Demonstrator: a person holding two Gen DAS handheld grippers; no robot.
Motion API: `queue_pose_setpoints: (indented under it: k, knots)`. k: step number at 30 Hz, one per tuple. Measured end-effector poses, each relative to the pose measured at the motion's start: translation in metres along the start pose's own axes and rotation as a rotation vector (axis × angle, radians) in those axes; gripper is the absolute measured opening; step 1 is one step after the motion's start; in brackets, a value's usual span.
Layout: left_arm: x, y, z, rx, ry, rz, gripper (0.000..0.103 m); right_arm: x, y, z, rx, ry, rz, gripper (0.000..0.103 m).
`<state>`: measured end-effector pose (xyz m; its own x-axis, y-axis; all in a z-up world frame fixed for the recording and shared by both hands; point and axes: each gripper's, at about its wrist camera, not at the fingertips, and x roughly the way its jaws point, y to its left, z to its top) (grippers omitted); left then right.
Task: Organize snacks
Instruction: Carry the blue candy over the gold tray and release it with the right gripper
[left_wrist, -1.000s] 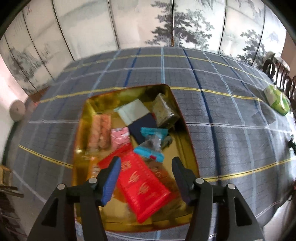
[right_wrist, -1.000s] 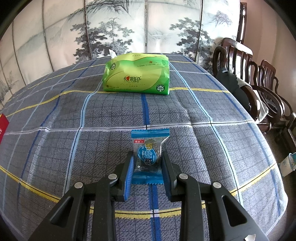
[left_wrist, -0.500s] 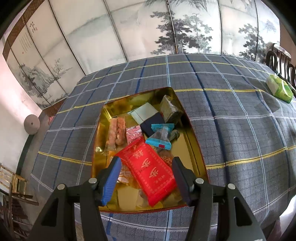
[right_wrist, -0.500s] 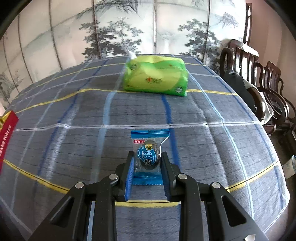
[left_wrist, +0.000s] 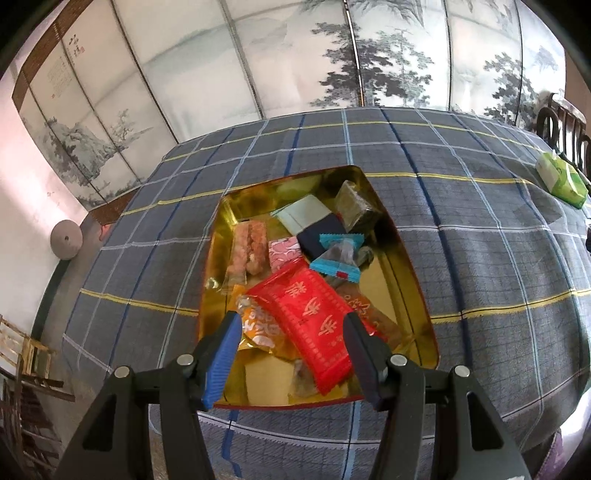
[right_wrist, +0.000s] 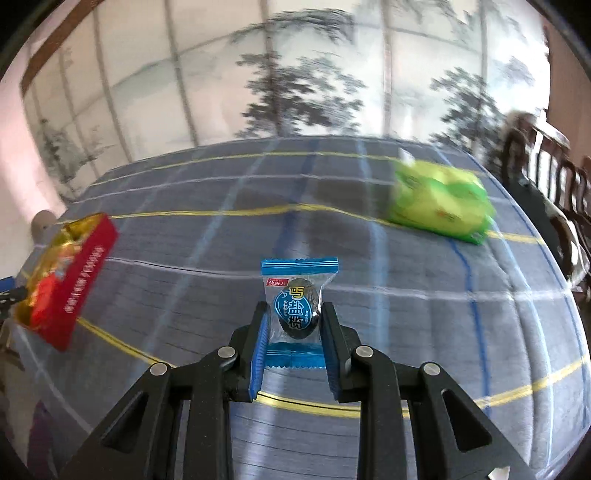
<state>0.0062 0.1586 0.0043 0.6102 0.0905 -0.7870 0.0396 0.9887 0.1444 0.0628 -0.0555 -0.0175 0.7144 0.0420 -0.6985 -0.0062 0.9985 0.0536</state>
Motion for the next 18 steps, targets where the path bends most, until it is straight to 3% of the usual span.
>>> queue_pose_setpoints:
  k: [8,18]
  knots:
    - [0.004,0.02,-0.006,-0.041,0.006,-0.002,0.058,-0.007,0.089,0.022,-0.116,-0.028,0.147,0.025]
    - [0.013,0.052,-0.015,-0.116,0.028,-0.006,0.058,0.007,0.188,0.03,-0.211,0.011,0.319,0.025]
